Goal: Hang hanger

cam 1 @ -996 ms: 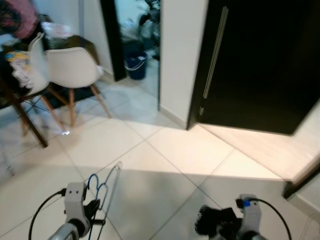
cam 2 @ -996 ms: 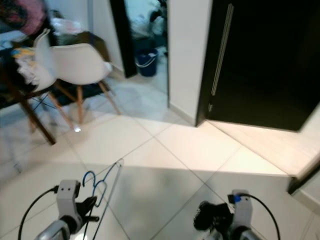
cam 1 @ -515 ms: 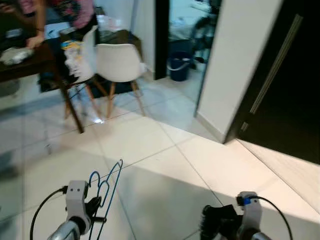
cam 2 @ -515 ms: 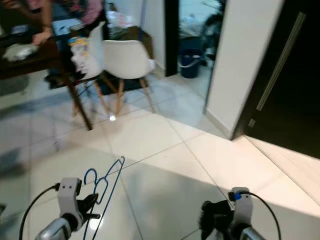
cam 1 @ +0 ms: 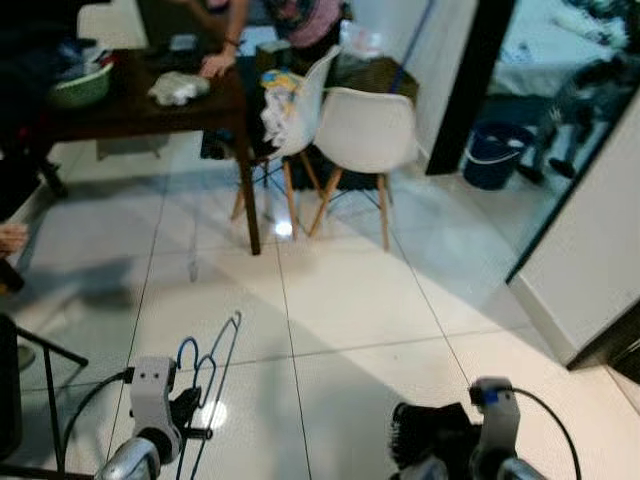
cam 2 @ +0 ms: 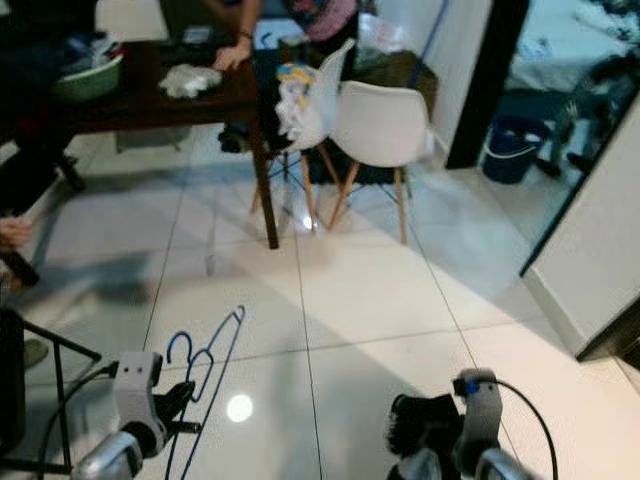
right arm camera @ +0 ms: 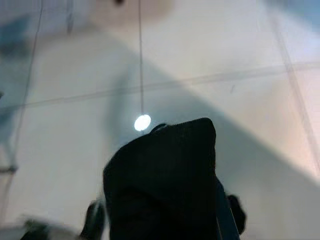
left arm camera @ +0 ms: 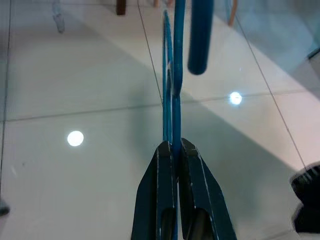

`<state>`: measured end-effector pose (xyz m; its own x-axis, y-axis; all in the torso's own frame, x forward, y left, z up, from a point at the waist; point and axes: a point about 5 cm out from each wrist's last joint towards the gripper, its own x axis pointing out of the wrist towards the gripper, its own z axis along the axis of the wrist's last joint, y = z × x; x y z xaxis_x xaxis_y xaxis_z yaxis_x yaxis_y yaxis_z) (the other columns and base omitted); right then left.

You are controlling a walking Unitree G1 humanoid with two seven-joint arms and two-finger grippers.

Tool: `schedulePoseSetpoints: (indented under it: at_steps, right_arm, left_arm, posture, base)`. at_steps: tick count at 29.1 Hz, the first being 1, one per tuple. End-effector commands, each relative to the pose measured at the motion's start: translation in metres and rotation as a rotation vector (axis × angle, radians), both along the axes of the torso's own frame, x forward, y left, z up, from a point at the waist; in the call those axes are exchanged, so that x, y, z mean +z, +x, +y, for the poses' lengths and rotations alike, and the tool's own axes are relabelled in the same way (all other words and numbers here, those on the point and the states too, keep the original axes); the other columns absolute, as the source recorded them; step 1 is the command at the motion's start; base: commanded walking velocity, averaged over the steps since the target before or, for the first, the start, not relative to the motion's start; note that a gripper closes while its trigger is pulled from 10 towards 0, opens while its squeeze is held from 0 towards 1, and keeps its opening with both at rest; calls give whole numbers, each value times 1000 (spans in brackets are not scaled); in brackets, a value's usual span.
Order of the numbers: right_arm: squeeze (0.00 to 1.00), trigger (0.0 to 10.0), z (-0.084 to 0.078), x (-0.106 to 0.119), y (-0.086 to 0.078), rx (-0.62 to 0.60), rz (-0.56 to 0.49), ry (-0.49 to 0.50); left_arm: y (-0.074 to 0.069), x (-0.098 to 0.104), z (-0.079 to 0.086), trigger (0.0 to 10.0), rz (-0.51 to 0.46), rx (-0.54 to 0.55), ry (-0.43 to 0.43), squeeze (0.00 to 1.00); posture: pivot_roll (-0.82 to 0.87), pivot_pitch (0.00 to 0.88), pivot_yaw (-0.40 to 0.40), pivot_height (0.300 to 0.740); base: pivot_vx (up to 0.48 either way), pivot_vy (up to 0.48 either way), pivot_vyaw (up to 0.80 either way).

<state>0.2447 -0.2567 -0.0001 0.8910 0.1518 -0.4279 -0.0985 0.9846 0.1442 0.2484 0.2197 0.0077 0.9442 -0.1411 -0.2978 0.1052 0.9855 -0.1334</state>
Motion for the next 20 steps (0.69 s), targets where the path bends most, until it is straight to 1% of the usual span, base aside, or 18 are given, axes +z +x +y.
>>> schedulePoseSetpoints:
  at_steps: [1,2,3,5,6,7,8,10,11,12,13,14,15,16,18,19,20]
  right_arm:
    - [0,10000,-7,34,24,13,-138,-33]
    - [0,10000,-7,34,24,13,-138,-33]
    - [0,10000,-7,41,29,21,-164,-40]
    - [0,10000,-1,73,49,93,-268,-102]
    - [0,10000,3,84,54,118,-302,-125]
    - [0,10000,9,101,62,148,-357,-132]
    - [0,10000,9,101,62,148,-357,-132]
    - [0,10000,19,123,70,195,-430,-135]
    - [0,10000,19,123,70,195,-430,-135]
    - [0,10000,27,135,74,232,-470,-146]
    - [0,10000,40,157,76,292,-538,-146]
    - [0,10000,46,166,77,321,-569,-145]
    - [0,10000,46,166,77,321,-569,-145]
    - [0,10000,50,172,76,337,-585,-143]
    - [0,10000,50,172,76,337,-585,-143]
    - [0,10000,56,180,76,363,-606,-142]
    - [0,10000,56,180,76,363,-606,-142]
  left_arm:
    - [18,30,4,10000,-118,-19,33,0]
    - [18,30,4,10000,-118,-19,33,0]
    - [22,35,3,10000,-139,-28,43,0]
    - [36,60,-2,10000,-226,-48,65,0]
    - [41,68,-4,10000,-256,-53,73,0]
    - [47,80,-8,10000,-299,-62,76,0]
    - [47,80,-8,10000,-299,-62,76,0]
    - [54,97,-16,10000,-362,-84,83,0]
    - [54,97,-16,10000,-362,-84,83,0]
    - [57,108,-21,10000,-397,-91,86,0]
    - [62,125,-31,10000,-455,-102,79,0]
    - [63,133,-36,10000,-481,-105,86,0]
    - [63,133,-36,10000,-481,-105,86,0]
    - [63,137,-38,10000,-493,-107,91,0]
    - [63,137,-38,10000,-493,-107,91,0]
    - [65,145,-40,10000,-512,-96,112,0]
    - [65,145,-40,10000,-512,-96,112,0]
  posture:
    - [17,109,-36,740]
    - [17,109,-36,740]
    - [18,110,-36,740]
    - [23,108,-36,740]
    - [23,108,-36,740]
    - [27,108,-33,740]
    - [27,108,-33,740]
    - [29,106,-33,740]
    - [29,106,-33,740]
    - [29,106,-34,740]
    - [30,107,-34,740]
    - [31,109,-33,740]
    - [31,109,-33,740]
    - [30,110,-33,740]
    - [30,110,-33,740]
    - [29,109,-32,740]
    - [29,109,-32,740]
  base:
    - [480,0,0]
    - [480,0,0]
    - [480,0,0]
    - [480,0,0]
    - [480,0,0]
    - [480,0,0]
    - [480,0,0]
    - [480,0,0]
    - [480,0,0]
    - [480,0,0]
    - [480,0,0]
    - [480,0,0]
    - [480,0,0]
    - [480,0,0]
    - [480,0,0]
    - [480,0,0]
    - [480,0,0]
